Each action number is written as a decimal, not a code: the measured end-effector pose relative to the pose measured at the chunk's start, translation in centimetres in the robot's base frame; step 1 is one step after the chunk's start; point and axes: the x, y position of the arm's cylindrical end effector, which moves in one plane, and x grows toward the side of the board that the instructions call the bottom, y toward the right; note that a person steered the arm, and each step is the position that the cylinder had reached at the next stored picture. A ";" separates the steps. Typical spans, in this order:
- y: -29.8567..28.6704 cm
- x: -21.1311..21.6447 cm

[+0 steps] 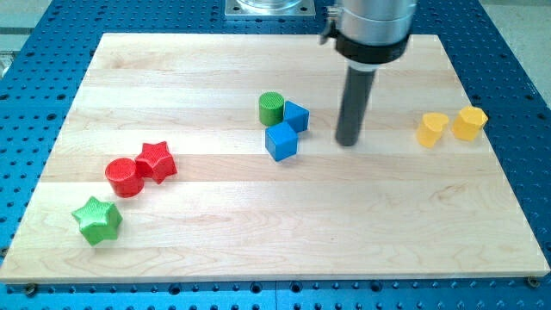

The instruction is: Push the cube slightly to the left

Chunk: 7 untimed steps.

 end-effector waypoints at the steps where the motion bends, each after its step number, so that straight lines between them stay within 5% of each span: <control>1: 1.6 1.6; 3: 0.5 -3.8; 7: -2.7 -3.1</control>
